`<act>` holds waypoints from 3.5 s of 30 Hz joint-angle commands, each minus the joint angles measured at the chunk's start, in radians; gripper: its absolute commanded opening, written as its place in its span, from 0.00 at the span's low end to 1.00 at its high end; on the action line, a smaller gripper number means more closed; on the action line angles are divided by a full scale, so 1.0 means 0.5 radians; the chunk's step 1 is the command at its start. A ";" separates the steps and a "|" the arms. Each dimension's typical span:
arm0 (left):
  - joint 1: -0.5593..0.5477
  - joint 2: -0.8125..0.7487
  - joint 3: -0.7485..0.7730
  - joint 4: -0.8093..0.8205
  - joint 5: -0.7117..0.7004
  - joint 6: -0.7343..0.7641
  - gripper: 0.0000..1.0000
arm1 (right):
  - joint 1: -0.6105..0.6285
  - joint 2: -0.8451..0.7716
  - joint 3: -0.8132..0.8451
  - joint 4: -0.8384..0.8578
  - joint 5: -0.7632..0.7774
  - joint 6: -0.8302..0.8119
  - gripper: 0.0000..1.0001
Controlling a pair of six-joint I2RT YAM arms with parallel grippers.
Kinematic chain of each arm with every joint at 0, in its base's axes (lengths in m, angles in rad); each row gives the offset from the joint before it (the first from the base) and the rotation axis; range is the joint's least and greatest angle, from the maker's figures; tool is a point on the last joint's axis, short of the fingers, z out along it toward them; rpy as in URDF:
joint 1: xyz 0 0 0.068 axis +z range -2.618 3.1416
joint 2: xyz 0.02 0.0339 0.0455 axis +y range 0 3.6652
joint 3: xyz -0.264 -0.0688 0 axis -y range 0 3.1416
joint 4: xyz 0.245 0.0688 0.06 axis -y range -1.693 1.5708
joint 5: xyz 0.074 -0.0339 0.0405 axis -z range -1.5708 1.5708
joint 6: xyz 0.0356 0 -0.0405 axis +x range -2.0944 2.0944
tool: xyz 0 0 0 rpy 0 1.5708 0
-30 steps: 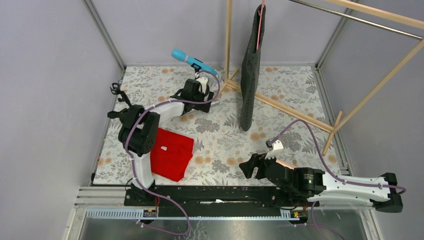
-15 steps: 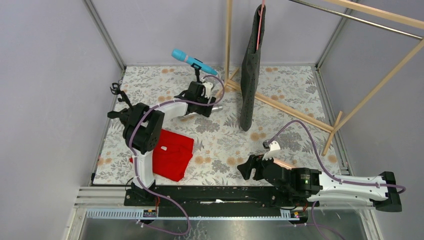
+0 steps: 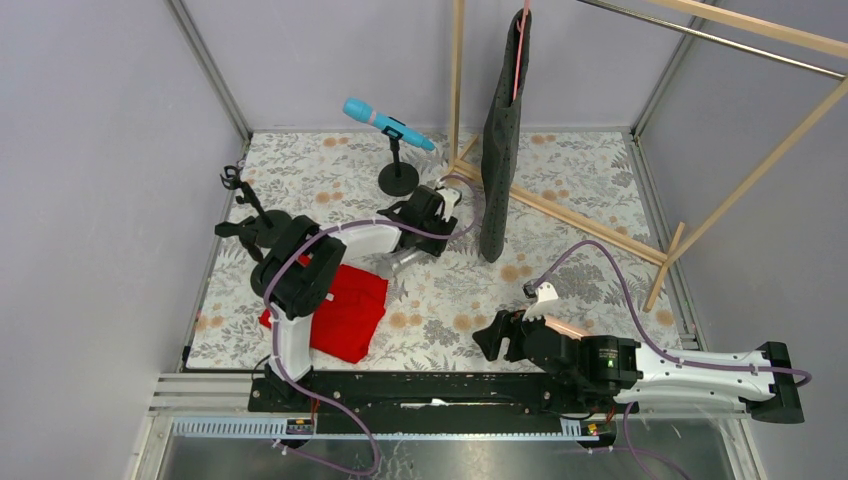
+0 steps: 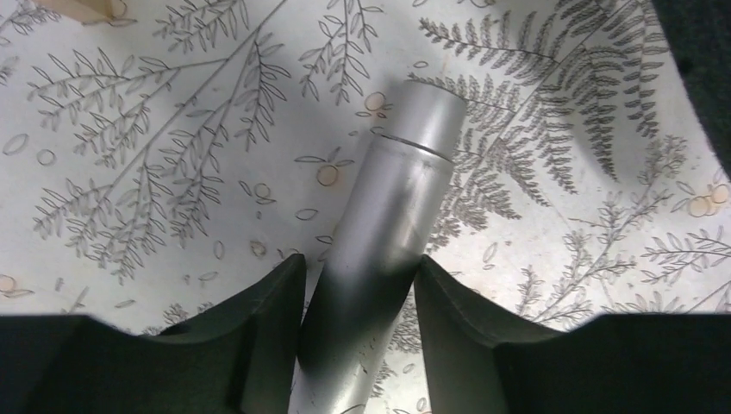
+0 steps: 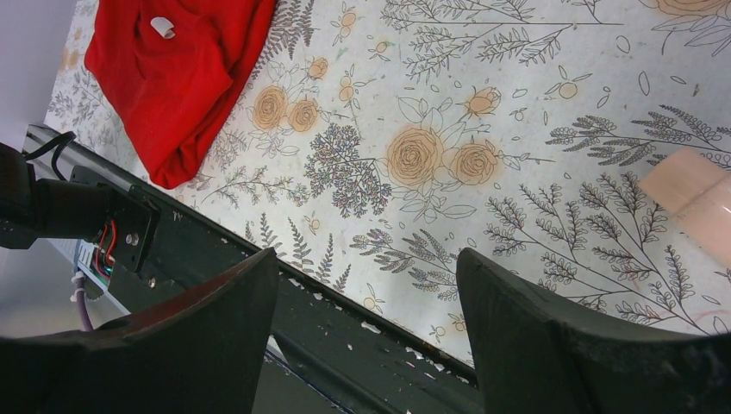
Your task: Attach the microphones to the stand
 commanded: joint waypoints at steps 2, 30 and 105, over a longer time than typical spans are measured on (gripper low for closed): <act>-0.100 -0.125 -0.106 0.006 0.022 -0.210 0.45 | 0.014 -0.020 0.013 -0.017 0.064 0.050 0.82; -0.217 -1.189 -0.945 1.014 -0.005 -1.071 0.00 | 0.014 -0.083 -0.138 0.672 0.218 -0.085 0.82; -0.428 -2.569 -0.848 -0.209 0.592 -0.346 0.93 | -0.026 0.483 0.534 0.587 -0.254 -3.717 0.00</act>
